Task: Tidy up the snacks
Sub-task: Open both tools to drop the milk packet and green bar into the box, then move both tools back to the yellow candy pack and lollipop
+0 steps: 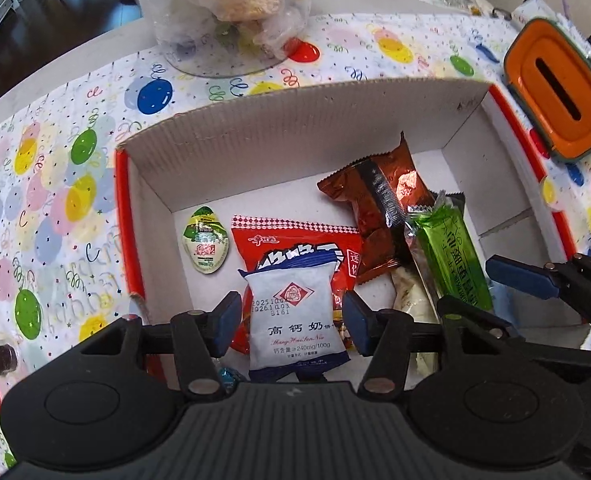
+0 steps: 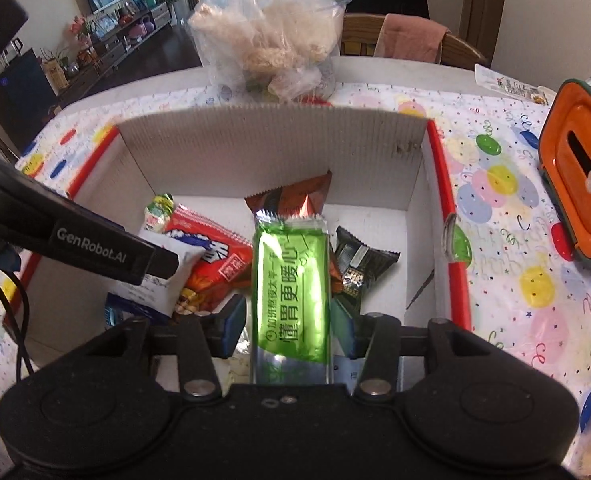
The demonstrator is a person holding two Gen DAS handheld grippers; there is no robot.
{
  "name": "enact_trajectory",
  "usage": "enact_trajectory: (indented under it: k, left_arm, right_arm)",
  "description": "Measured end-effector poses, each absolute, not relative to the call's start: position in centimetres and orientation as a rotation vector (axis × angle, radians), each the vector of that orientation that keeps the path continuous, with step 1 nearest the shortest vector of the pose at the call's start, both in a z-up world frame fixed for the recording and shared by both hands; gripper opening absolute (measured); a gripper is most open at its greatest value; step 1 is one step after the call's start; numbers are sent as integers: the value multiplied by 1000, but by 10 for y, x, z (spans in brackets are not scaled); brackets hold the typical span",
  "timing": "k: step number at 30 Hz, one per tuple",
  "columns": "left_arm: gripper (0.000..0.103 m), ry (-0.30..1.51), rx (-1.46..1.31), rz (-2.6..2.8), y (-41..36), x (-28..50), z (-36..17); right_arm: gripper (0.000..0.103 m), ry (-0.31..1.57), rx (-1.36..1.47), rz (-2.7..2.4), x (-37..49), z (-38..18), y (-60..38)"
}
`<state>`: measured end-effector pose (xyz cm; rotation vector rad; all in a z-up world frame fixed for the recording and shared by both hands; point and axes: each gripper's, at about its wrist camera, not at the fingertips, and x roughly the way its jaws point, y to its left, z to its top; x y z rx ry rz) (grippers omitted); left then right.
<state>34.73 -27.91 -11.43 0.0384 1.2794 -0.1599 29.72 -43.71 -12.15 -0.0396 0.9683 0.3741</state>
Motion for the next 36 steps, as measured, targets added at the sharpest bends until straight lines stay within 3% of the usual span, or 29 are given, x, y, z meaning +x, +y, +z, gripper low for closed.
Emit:
enact_trajectory:
  k: [7,11,17,20,34,36]
  left_arm:
    - [56,1207,-25,-172,-260,329,-92]
    - [61,1150,-52,-168,-248,315,-77]
    - [62,1073,-80,-159,-232,293,-54]
    - [69,1031,-86,-147,-224,280,-44]
    - [75,874,-101,-27,-148,217,-21]
    - [79,864,-108,-18,-132,208,-21]
  right_arm:
    - [54,907,12,396,285,-96,-440]
    - [62,864,38,408,277,-81,-440]
    - [65,814,67,447,267,-63,-434]
    - [72,791,78,480,261,-56,-429]
    - [92,729,68,572,232,-35,-370]
    - [93,721,67,592,227,-32,-358]
